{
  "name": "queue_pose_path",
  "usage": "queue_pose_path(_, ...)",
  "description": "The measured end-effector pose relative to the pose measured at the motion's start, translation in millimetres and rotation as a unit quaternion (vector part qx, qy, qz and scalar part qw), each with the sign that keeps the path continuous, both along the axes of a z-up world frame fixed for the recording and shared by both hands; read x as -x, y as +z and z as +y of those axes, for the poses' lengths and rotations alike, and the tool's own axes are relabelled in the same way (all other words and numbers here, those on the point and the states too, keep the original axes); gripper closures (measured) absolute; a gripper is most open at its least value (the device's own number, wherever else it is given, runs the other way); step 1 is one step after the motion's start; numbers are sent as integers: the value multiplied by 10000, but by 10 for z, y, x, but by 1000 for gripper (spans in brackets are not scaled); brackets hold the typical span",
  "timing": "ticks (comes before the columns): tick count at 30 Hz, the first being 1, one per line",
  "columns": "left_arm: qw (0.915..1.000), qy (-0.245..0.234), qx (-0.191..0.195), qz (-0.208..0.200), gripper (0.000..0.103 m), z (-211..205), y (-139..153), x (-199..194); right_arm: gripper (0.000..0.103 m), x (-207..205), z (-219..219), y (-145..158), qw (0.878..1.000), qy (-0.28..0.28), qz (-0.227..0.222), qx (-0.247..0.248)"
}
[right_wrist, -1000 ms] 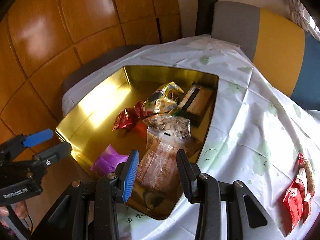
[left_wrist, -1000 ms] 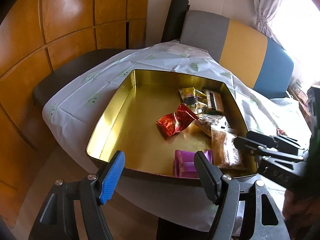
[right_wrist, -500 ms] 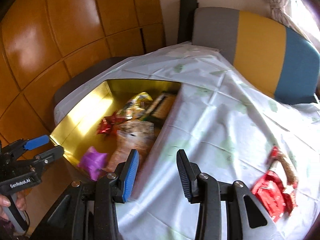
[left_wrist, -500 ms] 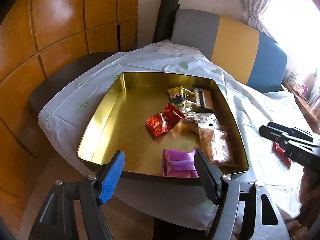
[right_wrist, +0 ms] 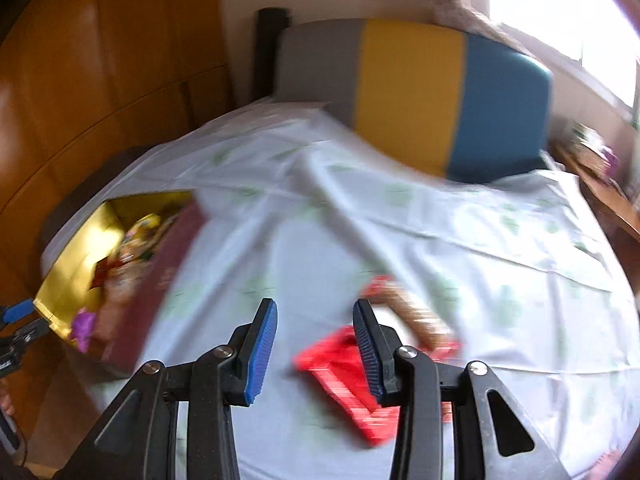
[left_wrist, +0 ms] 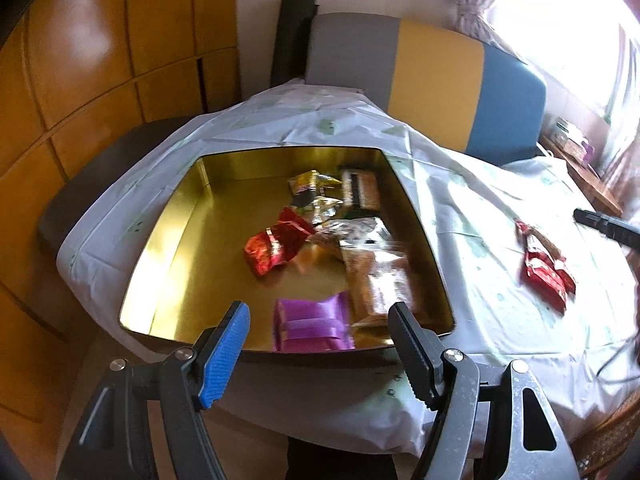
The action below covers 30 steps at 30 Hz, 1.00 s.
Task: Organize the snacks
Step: 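Move both grippers back over the remaining snacks on the table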
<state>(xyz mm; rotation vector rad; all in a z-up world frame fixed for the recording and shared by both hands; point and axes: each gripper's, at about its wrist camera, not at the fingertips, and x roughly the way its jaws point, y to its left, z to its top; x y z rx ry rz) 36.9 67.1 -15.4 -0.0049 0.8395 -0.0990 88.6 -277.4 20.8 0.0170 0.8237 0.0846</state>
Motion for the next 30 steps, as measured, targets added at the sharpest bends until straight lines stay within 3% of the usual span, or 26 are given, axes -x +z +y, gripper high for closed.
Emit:
queue_pose_path(9, 9981, -605, -140, 49, 31, -437, 50, -41, 61, 118, -1242, -93, 9907, -1356, 77, 125)
queue_pose_path(14, 9924, -1202, -61, 235, 31, -830, 79, -109, 61, 169, -1718, -253, 9732, -2215, 247, -569)
queue_pose_path(17, 9860, -1597, 139, 469, 31, -1139, 56, -186, 61, 200, -1823, -271, 9679, -2395, 319, -692)
queue_pose_path(22, 9702, -2062, 561, 1140, 31, -1696, -108, -332, 61, 219, -1839, -251, 9692, -2324, 249, -770)
queue_pose_path(30, 9508, -2469, 686, 1743, 31, -2606, -299, -546, 61, 217, -1831, -231, 9677, -2291, 256, -1025)
